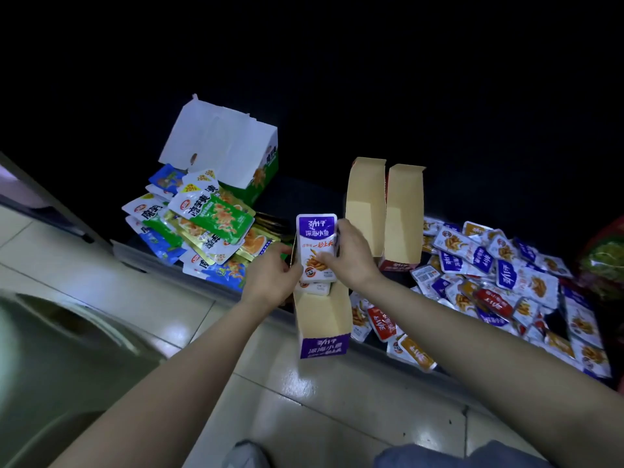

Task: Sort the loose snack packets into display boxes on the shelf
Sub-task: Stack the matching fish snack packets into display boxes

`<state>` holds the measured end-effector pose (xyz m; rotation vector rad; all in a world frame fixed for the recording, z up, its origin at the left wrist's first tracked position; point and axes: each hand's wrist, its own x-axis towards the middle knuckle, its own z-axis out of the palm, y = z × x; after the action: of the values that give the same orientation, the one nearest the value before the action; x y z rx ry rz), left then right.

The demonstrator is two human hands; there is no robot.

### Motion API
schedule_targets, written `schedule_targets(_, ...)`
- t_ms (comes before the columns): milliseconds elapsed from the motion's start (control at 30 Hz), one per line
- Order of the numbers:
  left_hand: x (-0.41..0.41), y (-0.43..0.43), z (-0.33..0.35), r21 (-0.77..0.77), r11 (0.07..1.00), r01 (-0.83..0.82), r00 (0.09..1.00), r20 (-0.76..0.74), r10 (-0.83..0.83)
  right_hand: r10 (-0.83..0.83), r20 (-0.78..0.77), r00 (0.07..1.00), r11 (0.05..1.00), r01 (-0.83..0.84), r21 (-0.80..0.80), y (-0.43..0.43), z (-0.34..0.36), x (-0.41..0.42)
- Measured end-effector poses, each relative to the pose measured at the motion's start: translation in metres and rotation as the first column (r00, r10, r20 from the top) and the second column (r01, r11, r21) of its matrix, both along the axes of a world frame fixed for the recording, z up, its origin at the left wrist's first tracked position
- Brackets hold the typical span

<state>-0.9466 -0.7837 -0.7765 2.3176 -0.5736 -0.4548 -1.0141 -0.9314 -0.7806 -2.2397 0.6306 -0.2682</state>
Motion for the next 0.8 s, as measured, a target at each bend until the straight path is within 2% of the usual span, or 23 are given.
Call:
schedule_targets(67, 0.001, -0.001, 0.0, 0.006, 1.0, 0.008, 1.0, 0.009, -0.008, -0.042, 0.063, 0.997, 0.992, 0.049, -0.116, 0.001, -0.003, 0.0)
schedule_targets(133, 0.003, 0.002, -0.002, 0.0, 1.0, 0.004, 1.0, -0.009, -0.004, -0.049, 0.107, 0.993, 0.998, 0.051, -0.023, -0.001, -0.005, -0.002)
schedule_targets(200, 0.003, 0.007, -0.004, -0.015, 1.0, -0.006, 0.999, -0.038, 0.006, 0.01, 0.044, 0.999, 0.993, -0.016, 0.117, -0.004, -0.01, -0.004)
schedule_targets(267, 0.001, 0.009, -0.005, -0.043, 0.999, 0.002, 0.998, -0.057, -0.005, 0.069, -0.018, 0.997, 0.983, -0.065, 0.17, -0.004, -0.014, -0.006)
schedule_targets(333, 0.001, 0.011, -0.004, -0.068, 0.998, 0.003, 0.999, -0.052, -0.007, 0.09, -0.003, 0.996, 0.975, -0.087, 0.207, -0.004, -0.016, -0.003)
schedule_targets(633, 0.015, 0.012, -0.014, -0.115, 0.993, -0.001, 0.998, 0.067, 0.008, 0.095, 0.056, 0.994, 0.974, -0.104, 0.203, 0.001, -0.016, -0.008)
schedule_targets(800, 0.012, 0.023, -0.024, -0.119, 0.993, 0.017, 0.998, 0.059, -0.01, 0.108, 0.097, 0.989, 0.963, -0.128, 0.236, 0.012, -0.024, -0.023)
